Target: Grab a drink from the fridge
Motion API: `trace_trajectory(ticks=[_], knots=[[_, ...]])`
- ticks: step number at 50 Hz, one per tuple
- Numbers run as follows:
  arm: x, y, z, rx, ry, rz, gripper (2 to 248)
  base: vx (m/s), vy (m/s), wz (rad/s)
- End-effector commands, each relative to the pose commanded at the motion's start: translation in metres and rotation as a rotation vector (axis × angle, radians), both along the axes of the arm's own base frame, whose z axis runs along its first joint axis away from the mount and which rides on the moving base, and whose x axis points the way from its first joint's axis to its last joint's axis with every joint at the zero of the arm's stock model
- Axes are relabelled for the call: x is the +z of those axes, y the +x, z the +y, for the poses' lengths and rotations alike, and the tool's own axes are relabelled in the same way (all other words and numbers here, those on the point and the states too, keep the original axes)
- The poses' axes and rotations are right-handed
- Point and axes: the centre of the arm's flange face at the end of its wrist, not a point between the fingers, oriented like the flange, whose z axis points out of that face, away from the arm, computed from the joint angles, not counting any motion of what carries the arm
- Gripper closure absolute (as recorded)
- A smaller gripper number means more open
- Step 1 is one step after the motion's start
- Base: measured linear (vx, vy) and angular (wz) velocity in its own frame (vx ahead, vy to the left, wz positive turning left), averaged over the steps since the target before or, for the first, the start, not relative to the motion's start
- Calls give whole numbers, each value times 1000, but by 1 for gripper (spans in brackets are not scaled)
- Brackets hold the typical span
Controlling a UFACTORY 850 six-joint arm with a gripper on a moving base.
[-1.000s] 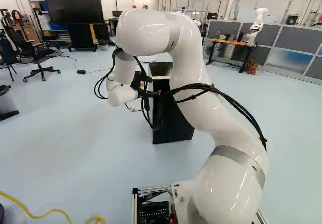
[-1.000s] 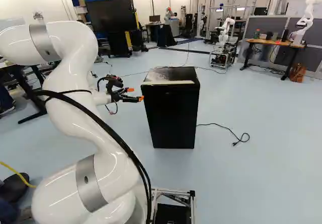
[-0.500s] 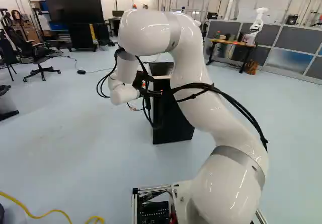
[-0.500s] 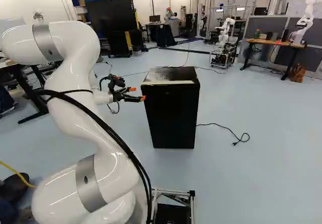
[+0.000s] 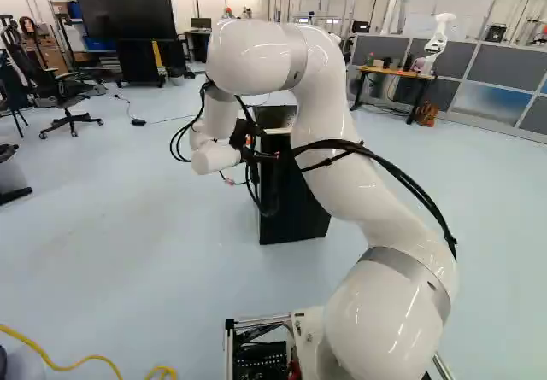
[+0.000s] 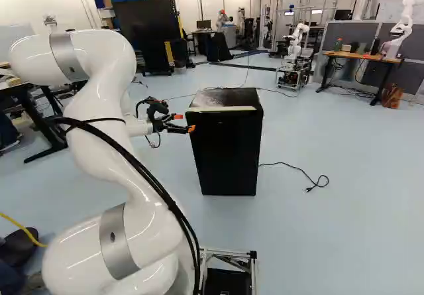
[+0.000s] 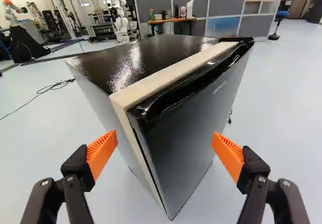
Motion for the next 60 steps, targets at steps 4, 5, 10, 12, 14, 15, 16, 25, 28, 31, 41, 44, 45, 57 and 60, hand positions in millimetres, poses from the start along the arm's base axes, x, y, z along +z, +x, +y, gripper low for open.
trace_trajectory(ticks=[4,5,10,12,14,15,16,25,28,31,41,44,45,57,60], knots=[[0,1,-3,-5,0,0,3,0,0,0],[0,1,-3,-6,0,1,3,0,0,0],[0,2,-7,-11,-1,1,3,0,0,0],[0,2,-8,-14,-1,1,3,0,0,0],[0,3,-9,-16,-1,2,3,0,0,0],[0,3,-10,-17,-1,2,3,0,0,0],[0,3,-10,-18,-1,2,3,0,0,0],[0,5,-16,-27,-2,3,3,0,0,0],[0,5,-18,-31,-2,3,3,0,0,0],[0,6,-19,-34,-2,3,3,0,0,0],[0,6,-24,-41,-3,4,3,0,0,0],[0,5,-25,-41,-4,6,3,0,0,0],[0,4,-25,-41,-4,7,3,0,0,0],[1,-16,-29,-29,-19,30,3,0,0,0],[2,-22,-30,-24,-23,36,3,0,0,0]])
